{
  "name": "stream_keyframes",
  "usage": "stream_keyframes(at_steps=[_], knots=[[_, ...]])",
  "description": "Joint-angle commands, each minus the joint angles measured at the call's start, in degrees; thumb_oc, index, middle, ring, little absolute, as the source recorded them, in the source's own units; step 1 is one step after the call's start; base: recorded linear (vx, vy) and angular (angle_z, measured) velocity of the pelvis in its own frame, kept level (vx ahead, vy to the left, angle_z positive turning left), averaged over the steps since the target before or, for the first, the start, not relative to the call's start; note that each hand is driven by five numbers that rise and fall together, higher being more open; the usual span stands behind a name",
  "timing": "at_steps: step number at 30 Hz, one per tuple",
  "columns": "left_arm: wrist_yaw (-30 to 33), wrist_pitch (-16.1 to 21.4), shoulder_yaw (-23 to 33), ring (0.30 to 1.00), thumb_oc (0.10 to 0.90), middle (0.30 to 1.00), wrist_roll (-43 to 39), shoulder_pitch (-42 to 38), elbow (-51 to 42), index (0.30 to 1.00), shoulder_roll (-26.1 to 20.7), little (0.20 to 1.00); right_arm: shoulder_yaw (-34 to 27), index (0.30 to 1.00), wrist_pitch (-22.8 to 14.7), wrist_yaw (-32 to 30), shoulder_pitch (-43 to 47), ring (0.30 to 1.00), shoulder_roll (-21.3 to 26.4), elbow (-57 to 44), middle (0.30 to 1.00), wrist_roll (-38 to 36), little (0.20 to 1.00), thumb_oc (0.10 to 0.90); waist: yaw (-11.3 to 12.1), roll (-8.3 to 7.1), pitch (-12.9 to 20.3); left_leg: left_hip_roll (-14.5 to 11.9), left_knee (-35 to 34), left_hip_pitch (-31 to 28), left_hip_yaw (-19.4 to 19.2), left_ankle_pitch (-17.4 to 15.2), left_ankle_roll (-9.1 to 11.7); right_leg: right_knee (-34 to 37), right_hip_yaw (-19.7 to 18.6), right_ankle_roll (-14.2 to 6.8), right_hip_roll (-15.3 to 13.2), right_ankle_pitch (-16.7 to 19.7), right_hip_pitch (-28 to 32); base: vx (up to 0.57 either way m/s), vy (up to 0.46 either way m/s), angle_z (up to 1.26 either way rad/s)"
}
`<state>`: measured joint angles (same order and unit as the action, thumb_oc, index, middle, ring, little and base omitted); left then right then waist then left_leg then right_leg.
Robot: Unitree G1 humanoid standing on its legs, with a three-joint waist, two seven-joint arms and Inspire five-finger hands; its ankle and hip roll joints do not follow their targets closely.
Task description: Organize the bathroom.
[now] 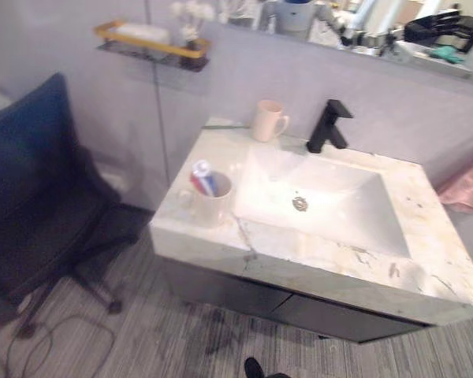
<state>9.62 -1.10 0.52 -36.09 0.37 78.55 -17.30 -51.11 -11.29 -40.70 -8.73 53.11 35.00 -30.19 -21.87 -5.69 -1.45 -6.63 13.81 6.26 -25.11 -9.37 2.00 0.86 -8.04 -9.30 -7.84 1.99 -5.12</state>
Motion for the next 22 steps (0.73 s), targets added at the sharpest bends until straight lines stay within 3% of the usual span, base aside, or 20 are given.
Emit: stream_keyframes(at_steps=[1, 5, 6, 9, 10, 12, 14, 15, 16, 17, 18, 22], knots=[[-1.2, -0.6, 1.7, 0.900, 0.800, 0.900, 0.6, -1.7, 0.5, 0.900, -3.2, 0.900, -2.0, 0.900, -0.9, -1.2, -1.9, 0.900, 1.0, 2.8, 0.900, -6.4, 0.900, 0.800, -1.3, 1.07, 0.5, -0.5, -2.1, -4.0, 4.3, -0.4, 0.6, -0.8, 3.1, -3.7, -0.8, 2.8, -1.8, 0.04, -0.028, -0.19], [-1.5, -3.7, 2.7, 0.900, 0.800, 0.900, 0.5, -2.1, -0.6, 0.900, -2.9, 0.900, 1.2, 0.900, 9.2, 4.1, -3.9, 0.900, -8.3, 14.3, 0.900, -13.5, 0.900, 0.800, -2.0, 1.53, 0.5, -0.4, -2.9, -4.4, 4.0, 0.3, 0.7, -0.6, 2.7, -3.3, -0.6, 3.2, -2.2, 0.03, -0.019, -0.13], [-1.5, -4.0, 2.7, 0.900, 0.800, 0.900, 0.5, -2.2, -0.8, 0.900, -2.6, 0.900, 2.6, 0.900, 8.9, 4.8, -3.8, 0.900, -10.0, 16.2, 0.900, -14.2, 0.900, 0.800, -1.9, 1.69, 0.5, -0.3, -3.0, -4.4, 4.1, 0.4, 0.7, -0.6, 2.7, -3.2, -0.6, 3.2, -2.2, 0.03, -0.008, -0.17], [-0.3, -6.4, 2.9, 0.900, 0.800, 0.900, 2.3, -3.0, -2.2, 0.900, -0.8, 0.900, 13.3, 0.900, 17.9, 16.0, -2.2, 0.900, -22.1, 28.2, 0.900, -18.1, 0.900, 0.800, -1.2, 2.34, 0.2, 0.2, -3.9, -5.0, 5.3, 0.8, 0.3, 0.2, 2.5, -2.6, -0.4, 3.5, -1.6, 0.03, -0.002, -0.06], [-0.3, -6.8, 2.9, 0.900, 0.800, 0.900, 2.8, -3.3, -2.2, 0.900, -0.3, 0.900, 16.8, 0.900, 17.8, 17.2, -1.6, 0.900, -24.9, 30.8, 0.900, -18.6, 0.900, 0.800, -0.8, 2.54, 0.2, 0.5, -4.2, -5.2, 5.7, 1.0, 0.2, 0.4, 2.5, -2.4, -0.4, 3.6, -1.4, 0.02, 0.007, 0.13], [-0.2, -7.8, 2.9, 0.900, 0.800, 0.900, 4.2, -3.8, -2.5, 0.900, 0.2, 0.900, 21.0, 0.900, 23.4, 23.1, -0.9, 0.900, -28.0, 33.6, 0.900, -15.4, 0.900, 0.800, -0.3, 2.82, 0.1, 0.8, -4.7, -5.5, 6.3, 1.1, 0.1, 0.6, 2.4, -2.4, -0.4, 3.7, -1.2, 0.02, 0.012, 0.12], [-0.2, -9.2, 2.6, 0.900, 0.800, 0.900, 5.5, -4.6, -2.8, 0.900, 0.8, 0.900, 26.2, 0.900, 24.5, 26.0, -0.2, 0.900, -30.5, 36.5, 0.900, -10.8, 0.900, 0.800, 0.4, 3.20, 0.1, 1.1, -5.3, -5.8, 7.2, 1.3, 0.0, 0.7, 2.3, -2.3, -0.3, 3.5, -0.9, -0.01, -0.024, 0.14], [0.0, -10.8, 2.0, 0.900, 0.800, 0.900, 7.1, -5.4, -3.4, 0.900, 1.4, 0.900, 32.3, 0.900, 25.6, 31.3, 0.6, 0.900, -32.7, 38.6, 0.900, -0.3, 0.900, 0.800, 1.4, 3.20, 0.3, 1.3, -5.9, -5.4, 7.4, 3.1, -0.2, 0.5, 2.1, -2.0, -0.2, 4.4, -1.5, -0.04, -0.064, 0.08], [0.0, -10.8, 2.0, 0.900, 0.800, 0.900, 7.1, -5.4, -3.4, 0.900, 1.4, 0.900, 32.3, 0.900, 25.6, 31.3, 0.6, 0.900, -32.7, 38.6, 0.900, -0.3, 0.900, 0.800, 1.4, 3.20, 0.3, 1.3, -6.0, -5.5, 7.4, 3.1, -0.2, 0.5, 2.1, -2.0, -0.2, 4.4, -1.5, -0.05, -0.071, 0.08], [-0.4, -11.5, 1.1, 0.900, 0.800, 0.900, 7.4, -5.3, -4.4, 0.900, 1.6, 0.900, 35.5, 0.900, 25.3, 32.0, 1.1, 0.900, -33.9, 38.1, 0.900, 5.4, 0.900, 0.800, 1.9, 3.41, 0.3, 1.4, -6.3, -5.7, 7.8, 3.1, -0.3, 0.4, 2.1, -2.1, -0.2, 4.3, -1.4, 0.01, -0.012, 0.06], [-0.1, -12.8, -0.1, 0.900, 0.800, 0.900, 8.3, -5.6, -5.5, 0.900, 2.1, 0.900, 40.3, 0.900, 24.6, 34.0, 1.5, 0.900, -34.7, 38.0, 0.900, 8.1, 0.900, 0.800, 2.4, 3.62, 0.2, 1.5, -6.6, -5.8, 8.5, 3.2, -0.4, 0.3, 2.0, -2.1, -0.1, 4.1, -1.3, 0.01, -0.015, 0.06], [0.4, -13.8, -1.7, 0.900, 0.800, 0.900, 7.9, -5.5, -6.4, 0.900, 2.9, 0.900, 46.0, 0.900, 23.2, 34.4, 2.2, 0.900, -36.1, 36.9, 0.900, 12.3, 0.900, 0.800, 3.0, 3.79, 0.1, 1.6, -6.9, -6.0, 9.2, 3.2, -0.5, 0.0, 2.5, -2.0, -0.1, 3.9, -1.2, 0.00, -0.015, 0.12]])
